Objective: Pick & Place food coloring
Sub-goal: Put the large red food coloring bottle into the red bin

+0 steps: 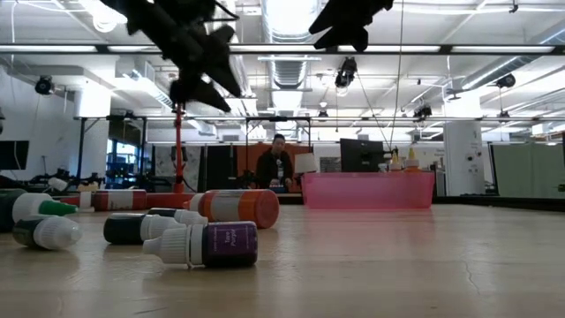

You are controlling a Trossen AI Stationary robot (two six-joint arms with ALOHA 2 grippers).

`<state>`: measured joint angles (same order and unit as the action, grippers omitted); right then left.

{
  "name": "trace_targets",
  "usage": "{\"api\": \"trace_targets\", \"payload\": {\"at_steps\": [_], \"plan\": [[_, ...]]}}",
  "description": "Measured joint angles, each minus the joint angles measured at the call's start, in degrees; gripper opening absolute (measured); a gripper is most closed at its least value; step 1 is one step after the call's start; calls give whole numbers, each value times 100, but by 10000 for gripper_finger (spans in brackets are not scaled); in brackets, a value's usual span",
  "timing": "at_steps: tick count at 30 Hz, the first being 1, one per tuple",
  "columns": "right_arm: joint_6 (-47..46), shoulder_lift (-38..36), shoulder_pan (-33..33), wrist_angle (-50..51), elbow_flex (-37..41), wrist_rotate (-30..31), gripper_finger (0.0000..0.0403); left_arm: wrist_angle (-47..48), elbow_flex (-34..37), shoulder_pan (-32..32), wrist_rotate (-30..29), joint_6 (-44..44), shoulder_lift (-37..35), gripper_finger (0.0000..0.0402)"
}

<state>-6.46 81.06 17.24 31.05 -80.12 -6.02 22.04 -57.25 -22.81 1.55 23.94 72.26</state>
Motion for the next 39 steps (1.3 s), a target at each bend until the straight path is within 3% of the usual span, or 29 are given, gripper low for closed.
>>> {"api": "trace_targets", "payload": {"at_steps": [7, 12, 16, 21, 27, 32, 39], "plan": [[298, 2, 1, -11, 9, 9, 201, 1877, 35, -23, -63, 63, -1047, 193], [632, 2, 1, -40, 15, 17, 201, 2999, 38, 4, -58, 648, -1447, 193], [363, 2, 1, -63, 24, 15, 201, 3906, 127, 63, -73, 1038, -1605, 193], [10, 4, 1, -34, 61, 15, 201, 4542, 580, 118, -648, 1922, -1708, 193], [85, 4, 1, 35, 119, 11, 201, 4480, 1235, 166, -674, 2518, -1681, 193], [94, 4, 1, 46, 140, 9, 201, 4096, 1710, 164, -724, 1929, -1626, 193], [109, 4, 1, 44, 161, 2, 201, 3499, 2245, 154, -1322, 1173, -1489, 193]]}}
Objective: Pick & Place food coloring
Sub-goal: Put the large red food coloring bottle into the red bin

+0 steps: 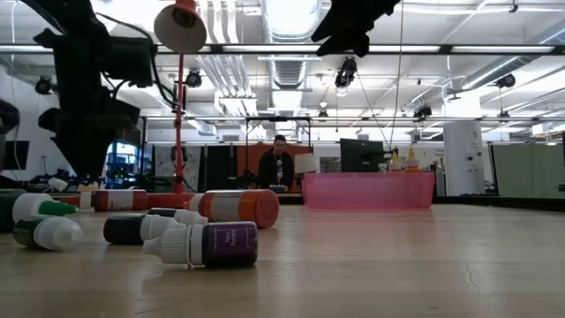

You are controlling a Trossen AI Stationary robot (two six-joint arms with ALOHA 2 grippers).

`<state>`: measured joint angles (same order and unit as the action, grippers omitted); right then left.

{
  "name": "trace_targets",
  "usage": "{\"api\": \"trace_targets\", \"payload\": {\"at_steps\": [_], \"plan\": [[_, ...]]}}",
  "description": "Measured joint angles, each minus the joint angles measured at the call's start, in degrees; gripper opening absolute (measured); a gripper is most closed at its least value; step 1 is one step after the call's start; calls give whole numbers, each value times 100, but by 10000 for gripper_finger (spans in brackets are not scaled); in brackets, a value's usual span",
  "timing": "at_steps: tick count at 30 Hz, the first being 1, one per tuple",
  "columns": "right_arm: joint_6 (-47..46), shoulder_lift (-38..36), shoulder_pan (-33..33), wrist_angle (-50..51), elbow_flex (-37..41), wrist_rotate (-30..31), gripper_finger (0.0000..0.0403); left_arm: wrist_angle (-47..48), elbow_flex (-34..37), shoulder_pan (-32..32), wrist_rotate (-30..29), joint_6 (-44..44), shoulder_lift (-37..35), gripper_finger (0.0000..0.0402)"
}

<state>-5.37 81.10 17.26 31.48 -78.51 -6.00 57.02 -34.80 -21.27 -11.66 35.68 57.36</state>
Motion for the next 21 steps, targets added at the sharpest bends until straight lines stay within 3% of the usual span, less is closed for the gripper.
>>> {"api": "trace_targets", "payload": {"at_steps": [21], "plan": [[-68, 0, 2, -44, 267, 7, 201, -1290, 423, -1, -1, 164, 1114, 193]]}}
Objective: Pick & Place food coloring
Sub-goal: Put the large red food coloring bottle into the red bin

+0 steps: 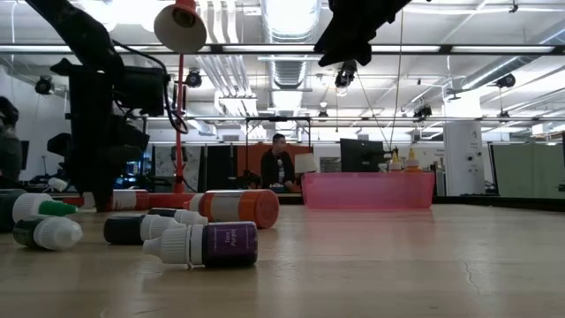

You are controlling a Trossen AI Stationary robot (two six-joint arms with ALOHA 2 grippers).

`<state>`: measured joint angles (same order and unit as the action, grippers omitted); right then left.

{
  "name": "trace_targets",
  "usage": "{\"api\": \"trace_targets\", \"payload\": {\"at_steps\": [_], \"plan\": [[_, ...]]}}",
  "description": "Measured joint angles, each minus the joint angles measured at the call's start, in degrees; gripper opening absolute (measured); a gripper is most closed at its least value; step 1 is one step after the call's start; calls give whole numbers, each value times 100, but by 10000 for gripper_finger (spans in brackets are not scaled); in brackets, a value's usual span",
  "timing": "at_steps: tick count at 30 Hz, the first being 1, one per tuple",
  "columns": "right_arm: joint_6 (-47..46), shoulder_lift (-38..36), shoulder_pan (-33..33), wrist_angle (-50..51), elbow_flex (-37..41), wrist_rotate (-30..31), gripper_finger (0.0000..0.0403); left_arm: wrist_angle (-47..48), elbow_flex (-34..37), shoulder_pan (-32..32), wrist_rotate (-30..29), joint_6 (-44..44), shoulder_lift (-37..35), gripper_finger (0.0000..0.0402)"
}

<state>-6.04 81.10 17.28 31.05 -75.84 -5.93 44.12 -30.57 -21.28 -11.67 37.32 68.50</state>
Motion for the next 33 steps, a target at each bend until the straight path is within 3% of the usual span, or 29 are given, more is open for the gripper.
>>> {"api": "trace_targets", "payload": {"at_steps": [5, 13, 17, 19, 28, 33], "plan": [[2, 0, -2, -2, 62, 2, 201, -98, -40, 0, 269, -27, 341, 178], [21, 0, -2, -2, 64, 4, 201, -107, -96, 0, 316, -37, 448, 93], [20, 0, -2, -4, 64, 4, 201, -105, -269, 0, 429, -13, 370, 92], [17, 0, -2, -5, 64, 4, 201, -104, -449, 0, 785, -16, 316, 92], [-647, 0, -2, -2, 64, -15, 201, 198, -1632, 38, 3424, 109, 4, 96], [-821, 0, -2, 11, 97, -55, 201, 1042, -1926, 43, 4381, 471, 7, 98]]}}
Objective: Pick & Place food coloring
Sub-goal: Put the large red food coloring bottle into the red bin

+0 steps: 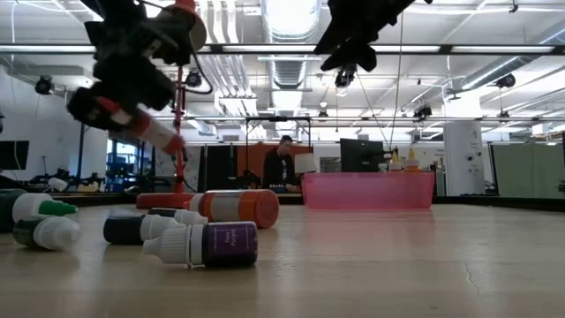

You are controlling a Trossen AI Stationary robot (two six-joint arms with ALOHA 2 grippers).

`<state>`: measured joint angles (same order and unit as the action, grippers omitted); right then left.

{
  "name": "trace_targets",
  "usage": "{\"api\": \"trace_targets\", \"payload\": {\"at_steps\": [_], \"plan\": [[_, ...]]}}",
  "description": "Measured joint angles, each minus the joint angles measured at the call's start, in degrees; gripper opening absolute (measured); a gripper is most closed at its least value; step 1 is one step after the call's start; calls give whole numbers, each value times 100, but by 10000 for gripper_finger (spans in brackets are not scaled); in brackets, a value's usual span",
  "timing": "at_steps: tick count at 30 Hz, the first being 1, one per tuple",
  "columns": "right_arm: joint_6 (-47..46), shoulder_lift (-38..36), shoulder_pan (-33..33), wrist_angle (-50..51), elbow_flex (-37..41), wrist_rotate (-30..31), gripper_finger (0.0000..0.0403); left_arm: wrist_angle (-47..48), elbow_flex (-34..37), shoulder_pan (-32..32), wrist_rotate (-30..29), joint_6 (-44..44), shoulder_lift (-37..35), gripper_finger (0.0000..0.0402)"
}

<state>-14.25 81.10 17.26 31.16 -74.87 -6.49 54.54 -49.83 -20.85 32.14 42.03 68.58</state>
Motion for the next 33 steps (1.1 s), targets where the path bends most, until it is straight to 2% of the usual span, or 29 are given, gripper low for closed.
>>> {"api": "trace_targets", "payload": {"at_steps": [7, 14, 19, 24, 28, 33], "plan": [[-346, 0, 0, 15, 55, -1, 201, 1388, 46, 81, 423, 146, 20, 99], [-570, 0, 0, 22, 83, 1, 201, 2055, 46, 535, 1357, 324, 357, 99], [-696, 0, 0, 33, 126, 1, 201, 2164, 46, 834, 1862, 213, 930, 100], [-831, 0, 0, 32, 242, 1, 201, 2163, 46, 893, 2049, -259, 1808, 100], [-884, 0, -1, 63, 371, 0, 201, 2361, 18, 891, 2496, -809, 2435, 100], [-935, 0, -2, 343, 425, 1, 201, 2831, -3, 889, 2382, -1345, 2988, 100]]}}
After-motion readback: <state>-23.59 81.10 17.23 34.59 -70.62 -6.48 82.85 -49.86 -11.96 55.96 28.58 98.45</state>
